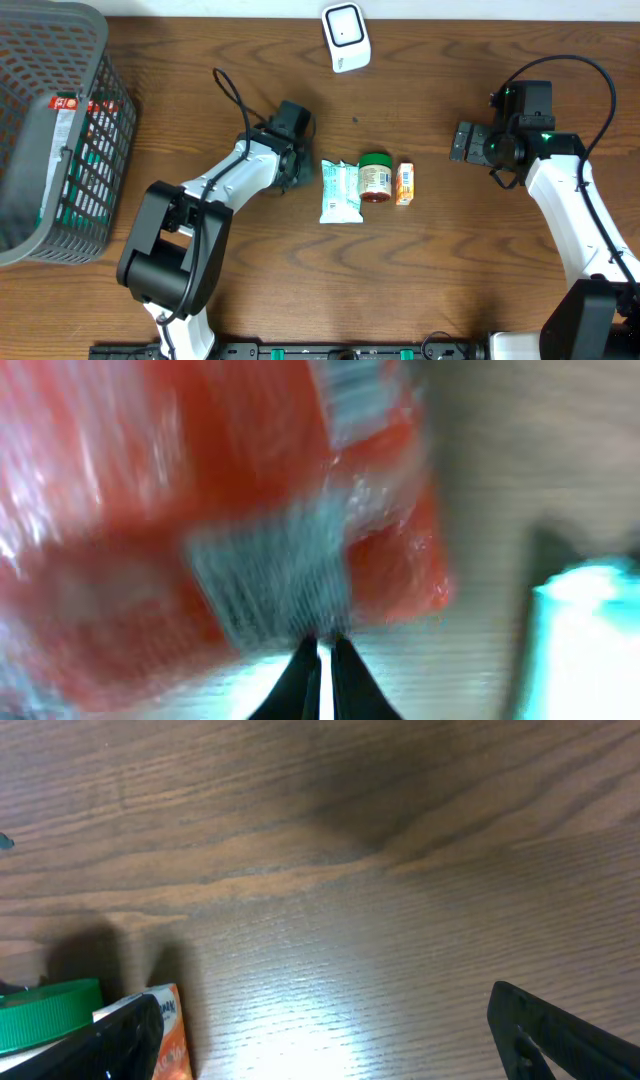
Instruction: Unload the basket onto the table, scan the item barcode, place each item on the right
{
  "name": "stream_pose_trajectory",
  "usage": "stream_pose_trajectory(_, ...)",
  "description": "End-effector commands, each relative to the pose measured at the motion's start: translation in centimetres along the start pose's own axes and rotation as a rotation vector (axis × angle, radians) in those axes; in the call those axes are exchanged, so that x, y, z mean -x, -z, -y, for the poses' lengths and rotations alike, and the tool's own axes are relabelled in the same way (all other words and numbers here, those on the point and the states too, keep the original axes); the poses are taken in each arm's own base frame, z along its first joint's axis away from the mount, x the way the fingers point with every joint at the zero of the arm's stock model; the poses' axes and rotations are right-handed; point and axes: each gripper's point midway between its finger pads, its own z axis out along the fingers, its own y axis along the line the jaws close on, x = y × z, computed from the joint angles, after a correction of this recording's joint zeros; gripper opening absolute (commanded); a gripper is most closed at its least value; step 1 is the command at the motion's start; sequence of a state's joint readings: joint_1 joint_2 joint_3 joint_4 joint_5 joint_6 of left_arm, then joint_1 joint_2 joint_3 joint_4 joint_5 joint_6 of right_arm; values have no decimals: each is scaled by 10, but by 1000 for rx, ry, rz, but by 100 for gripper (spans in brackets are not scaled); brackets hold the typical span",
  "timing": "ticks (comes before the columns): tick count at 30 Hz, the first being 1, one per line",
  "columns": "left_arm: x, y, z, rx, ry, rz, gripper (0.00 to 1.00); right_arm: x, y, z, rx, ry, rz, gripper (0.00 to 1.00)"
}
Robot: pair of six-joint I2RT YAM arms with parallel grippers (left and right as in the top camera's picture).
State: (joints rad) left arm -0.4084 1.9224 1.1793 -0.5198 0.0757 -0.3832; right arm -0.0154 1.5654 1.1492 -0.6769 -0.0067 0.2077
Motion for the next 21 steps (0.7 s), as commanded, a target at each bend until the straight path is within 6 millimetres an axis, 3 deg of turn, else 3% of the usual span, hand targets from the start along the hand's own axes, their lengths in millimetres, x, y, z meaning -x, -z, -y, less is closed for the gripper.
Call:
stream_pose_trajectory(1, -13, 8, -16, 73, -32, -47, 8, 7, 7, 1, -5, 4, 28, 99)
stream_pose_trajectory(5, -21, 26, -39, 188, -37, -56, 8, 7, 7, 1, -5, 4, 28, 99)
stream_pose_trajectory(8, -15, 45, -38, 180, -29, -9, 8, 7, 7, 1, -5, 4, 28, 99)
stream_pose_trajectory(12, 19, 83, -21, 92, 0, 182, 8, 7, 7, 1, -5, 4, 28, 99)
stream_pose_trajectory(16, 79, 111, -3, 20, 47, 460, 8, 7, 7, 1, -5, 4, 28, 99)
stream_pose_trajectory(21, 115, 95, -7, 68, 102, 592, 8, 7, 7, 1, -5, 4, 28, 99)
